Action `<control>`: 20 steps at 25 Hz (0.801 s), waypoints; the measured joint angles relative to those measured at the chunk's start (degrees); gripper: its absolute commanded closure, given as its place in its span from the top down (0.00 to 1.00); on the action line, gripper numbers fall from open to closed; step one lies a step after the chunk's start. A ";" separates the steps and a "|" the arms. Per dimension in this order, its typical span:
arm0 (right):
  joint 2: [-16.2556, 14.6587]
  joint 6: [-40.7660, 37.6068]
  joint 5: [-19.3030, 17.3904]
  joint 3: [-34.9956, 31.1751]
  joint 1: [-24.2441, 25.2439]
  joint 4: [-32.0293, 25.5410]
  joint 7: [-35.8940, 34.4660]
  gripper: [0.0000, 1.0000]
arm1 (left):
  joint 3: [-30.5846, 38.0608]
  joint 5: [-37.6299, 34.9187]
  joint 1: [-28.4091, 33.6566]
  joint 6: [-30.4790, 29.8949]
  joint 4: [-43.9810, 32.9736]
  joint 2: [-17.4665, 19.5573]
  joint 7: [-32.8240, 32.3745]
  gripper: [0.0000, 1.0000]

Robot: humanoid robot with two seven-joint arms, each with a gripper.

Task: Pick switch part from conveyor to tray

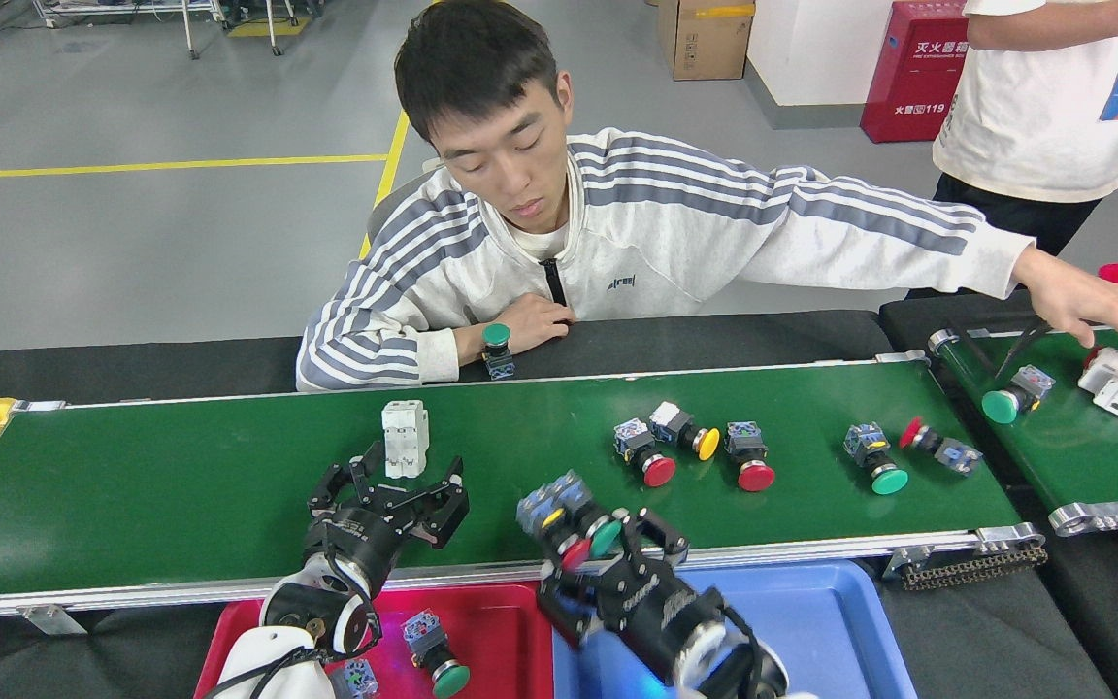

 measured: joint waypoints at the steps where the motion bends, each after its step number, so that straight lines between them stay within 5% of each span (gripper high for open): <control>1: 0.30 -1.19 0.00 1.60 0.07 -0.07 0.00 1.00 | -0.01 0.00 -0.92 0.85 1.31 0.14 -0.01 1.00; 3: 0.57 -2.34 0.00 3.49 0.07 -0.20 0.00 1.00 | 0.00 0.00 -1.83 2.61 3.04 0.29 -0.13 0.92; 4: 0.62 -2.71 0.00 3.59 0.07 -0.23 0.00 1.00 | 0.02 0.00 -1.84 3.55 3.43 0.37 -0.15 0.72; 6: 0.64 -2.95 -0.02 3.60 0.01 -0.27 0.00 1.00 | 0.03 0.07 -1.69 4.80 3.68 0.37 0.04 0.14; 7: 0.65 -2.99 -0.05 3.57 0.02 -0.44 -0.01 1.00 | 0.14 0.39 -1.40 5.09 3.68 0.44 0.22 0.06; 11: 0.78 -0.87 -1.48 -6.05 2.46 -2.66 -0.09 1.00 | 2.90 2.26 0.67 5.41 3.69 0.56 2.31 0.00; 15: 1.16 14.00 -2.76 -15.78 8.35 -3.73 -6.59 1.00 | 3.45 2.41 2.45 5.47 2.71 1.79 4.59 0.00; 20: -4.49 27.60 -3.22 -18.62 10.06 -3.74 -11.24 1.00 | 2.32 2.42 9.16 4.64 -7.27 2.14 5.02 0.00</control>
